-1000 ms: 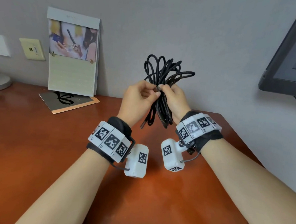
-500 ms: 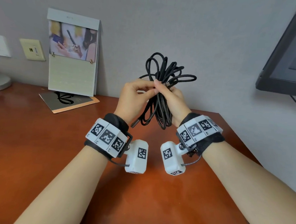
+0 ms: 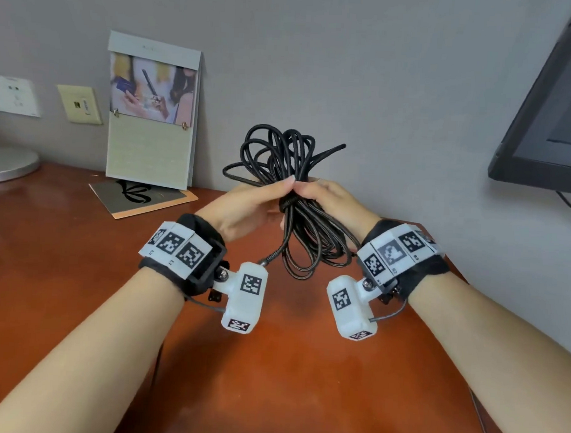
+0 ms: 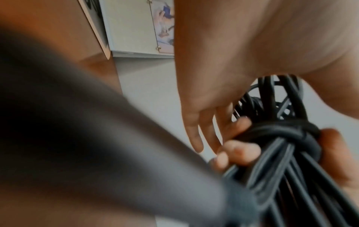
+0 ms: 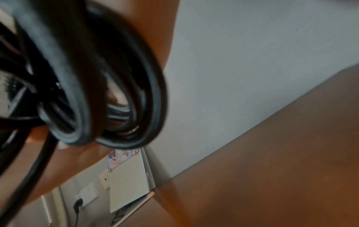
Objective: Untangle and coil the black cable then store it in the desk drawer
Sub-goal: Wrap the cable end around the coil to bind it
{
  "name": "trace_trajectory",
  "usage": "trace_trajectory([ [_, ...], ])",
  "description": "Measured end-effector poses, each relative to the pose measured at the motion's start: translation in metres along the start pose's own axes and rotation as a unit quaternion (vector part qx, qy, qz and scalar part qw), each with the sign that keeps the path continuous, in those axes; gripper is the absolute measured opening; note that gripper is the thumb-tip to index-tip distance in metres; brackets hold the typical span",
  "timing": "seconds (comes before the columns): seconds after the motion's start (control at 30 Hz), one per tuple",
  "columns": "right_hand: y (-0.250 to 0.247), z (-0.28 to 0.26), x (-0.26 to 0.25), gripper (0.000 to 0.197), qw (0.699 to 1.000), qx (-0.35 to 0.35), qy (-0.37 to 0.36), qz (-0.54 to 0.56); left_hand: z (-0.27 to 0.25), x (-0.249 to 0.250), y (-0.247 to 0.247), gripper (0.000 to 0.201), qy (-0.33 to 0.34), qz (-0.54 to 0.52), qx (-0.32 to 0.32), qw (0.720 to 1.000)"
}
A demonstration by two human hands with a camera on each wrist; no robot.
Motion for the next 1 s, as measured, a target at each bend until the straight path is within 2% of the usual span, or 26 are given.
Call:
trace_trajectory([
  [0.13, 0.002, -0.001, 0.008, 0.014, 0.997, -0.006, -0.027, -0.074, -0.005, 0.003, -0.011, 0.070, 0.026, -0.060, 0.043, 0.997],
  [0.23, 0.004, 0.000, 0.017, 0.008, 0.990, 0.006, -0.046, -0.134, -0.008, 0.006, -0.012, 0.063, 0.037, -0.089, 0.043, 0.994],
  [0.3, 0.006, -0.001, 0.015, 0.015, 0.975, 0.000, -0.061, -0.213, -0.013, 0.008, -0.009, 0.048, 0.044, -0.055, 0.042, 0.997],
  [0.37, 0.008, -0.002, 0.013, 0.031, 0.961, -0.016, -0.068, -0.267, -0.017, 0.012, -0.003, 0.025, 0.051, -0.023, 0.048, 0.997],
  [0.43, 0.012, -0.002, 0.012, 0.039, 0.951, -0.015, -0.079, -0.298, -0.018, 0.019, 0.006, 0.018, 0.067, -0.005, 0.076, 0.995],
  [0.5, 0.015, 0.001, 0.016, 0.044, 0.939, -0.001, -0.088, -0.333, -0.016, 0.022, 0.014, 0.034, 0.086, 0.023, 0.123, 0.988],
  [0.6, 0.019, 0.004, 0.019, 0.045, 0.922, 0.000, -0.093, -0.376, -0.014, 0.021, 0.026, 0.078, 0.088, 0.058, 0.185, 0.977],
  [0.63, 0.019, 0.003, 0.018, 0.045, 0.919, 0.000, -0.091, -0.385, -0.014, 0.019, 0.028, 0.083, 0.092, 0.055, 0.200, 0.974],
  [0.73, 0.020, 0.000, 0.015, 0.045, 0.914, 0.001, -0.090, -0.397, -0.015, 0.014, 0.030, 0.088, 0.116, 0.044, 0.241, 0.962],
  [0.83, 0.021, -0.006, 0.008, 0.037, 0.919, 0.001, -0.096, -0.383, -0.019, 0.014, 0.035, 0.105, 0.175, 0.056, 0.267, 0.946],
  [0.93, 0.023, -0.013, 0.000, 0.035, 0.924, 0.000, -0.109, -0.366, -0.022, 0.016, 0.039, 0.102, 0.246, 0.120, 0.297, 0.915],
  [1.0, 0.026, -0.018, -0.004, 0.038, 0.926, 0.006, -0.109, -0.363, -0.023, 0.018, 0.039, 0.091, 0.245, 0.086, 0.319, 0.911],
])
Point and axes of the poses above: each hand's wrist, its own z-axis towards the middle knuckle, its own y-axis out of the palm, x = y × z, the point moved 1 cm from there along z, towards the middle knuckle, and after that the axes turned 4 degrees about x, right-handed, at the moved point
